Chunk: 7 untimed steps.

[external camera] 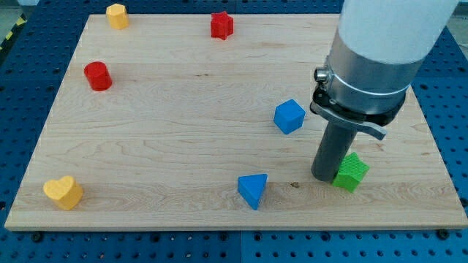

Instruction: Drag the green star to the bottom right side of the board

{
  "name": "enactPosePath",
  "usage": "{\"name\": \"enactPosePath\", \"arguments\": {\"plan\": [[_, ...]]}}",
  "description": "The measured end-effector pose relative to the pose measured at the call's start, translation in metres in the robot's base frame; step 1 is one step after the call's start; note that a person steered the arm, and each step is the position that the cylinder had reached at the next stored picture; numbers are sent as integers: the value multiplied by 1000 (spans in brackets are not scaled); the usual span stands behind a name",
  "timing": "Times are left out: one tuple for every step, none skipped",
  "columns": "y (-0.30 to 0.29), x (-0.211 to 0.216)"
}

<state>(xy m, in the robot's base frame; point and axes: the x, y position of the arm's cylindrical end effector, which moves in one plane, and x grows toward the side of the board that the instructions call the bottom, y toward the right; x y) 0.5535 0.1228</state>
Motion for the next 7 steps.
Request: {"name": "enactPosePath", "arguments": {"plan": [[19,-5],[38,-5],[72,-5],[115,-5],[133,-5],[106,-12],[49,-21]]}}
